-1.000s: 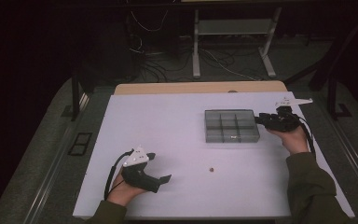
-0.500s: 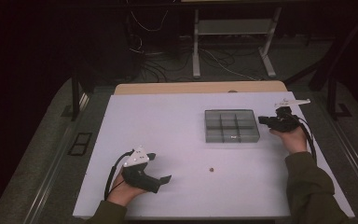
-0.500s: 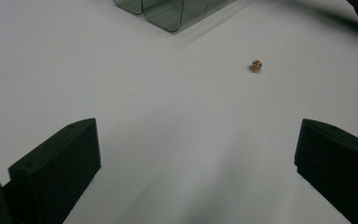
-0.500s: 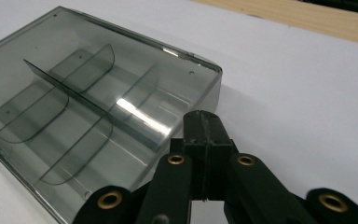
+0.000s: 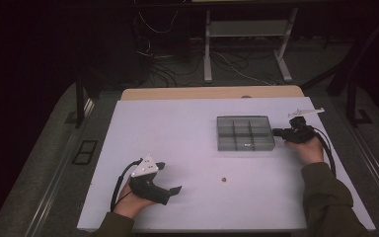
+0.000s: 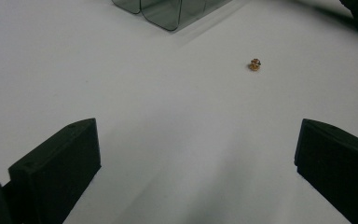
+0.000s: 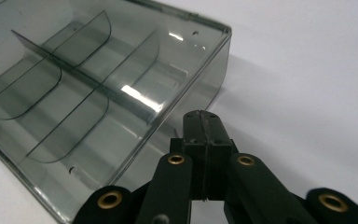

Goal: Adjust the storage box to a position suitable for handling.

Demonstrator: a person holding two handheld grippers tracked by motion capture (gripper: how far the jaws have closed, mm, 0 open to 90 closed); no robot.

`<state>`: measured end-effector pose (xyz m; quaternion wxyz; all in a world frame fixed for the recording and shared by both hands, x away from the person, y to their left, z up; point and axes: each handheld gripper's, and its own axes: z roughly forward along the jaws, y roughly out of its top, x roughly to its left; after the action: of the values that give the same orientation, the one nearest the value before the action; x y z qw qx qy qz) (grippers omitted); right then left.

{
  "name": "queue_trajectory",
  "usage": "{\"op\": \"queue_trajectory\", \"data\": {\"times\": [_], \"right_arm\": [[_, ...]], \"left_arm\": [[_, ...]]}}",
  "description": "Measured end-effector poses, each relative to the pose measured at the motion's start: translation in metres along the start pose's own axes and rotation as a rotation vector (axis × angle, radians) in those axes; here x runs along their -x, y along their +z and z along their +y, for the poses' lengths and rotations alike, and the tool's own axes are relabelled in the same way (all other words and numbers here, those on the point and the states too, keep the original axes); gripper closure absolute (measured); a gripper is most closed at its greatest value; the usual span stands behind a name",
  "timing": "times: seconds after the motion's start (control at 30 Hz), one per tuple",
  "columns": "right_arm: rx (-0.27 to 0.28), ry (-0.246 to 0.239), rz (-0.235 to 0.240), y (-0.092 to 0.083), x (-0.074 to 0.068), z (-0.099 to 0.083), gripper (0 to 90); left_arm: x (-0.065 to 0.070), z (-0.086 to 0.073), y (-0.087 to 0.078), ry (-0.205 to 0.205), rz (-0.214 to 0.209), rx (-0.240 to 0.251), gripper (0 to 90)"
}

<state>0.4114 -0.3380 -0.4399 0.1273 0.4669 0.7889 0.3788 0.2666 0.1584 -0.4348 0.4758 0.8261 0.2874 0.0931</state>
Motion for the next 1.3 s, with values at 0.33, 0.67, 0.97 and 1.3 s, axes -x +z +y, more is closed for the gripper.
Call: {"op": "queue_trajectory", "data": {"times": [0.33, 0.67, 0.97, 1.3], "right_arm": [[-0.031, -0.003, 0.003, 0.008, -0.004, -0.004, 89.3], [-0.021, -0.016, 0.0, 0.009, -0.007, -0.004, 89.3], [-0.019, -0.045, 0.001, 0.015, -0.019, -0.001, 89.3], [-0.014, -0.068, -0.001, 0.02, -0.028, 0.001, 89.3]], "left_arm": [[0.0, 0.0, 0.0, 0.005, -0.001, -0.001, 0.0], [0.001, 0.0, 0.0, 0.003, -0.002, -0.003, 0.0], [0.001, 0.0, 0.0, 0.005, -0.002, -0.005, 0.0], [0.001, 0.0, 0.001, 0.005, -0.002, -0.005, 0.0]]}}
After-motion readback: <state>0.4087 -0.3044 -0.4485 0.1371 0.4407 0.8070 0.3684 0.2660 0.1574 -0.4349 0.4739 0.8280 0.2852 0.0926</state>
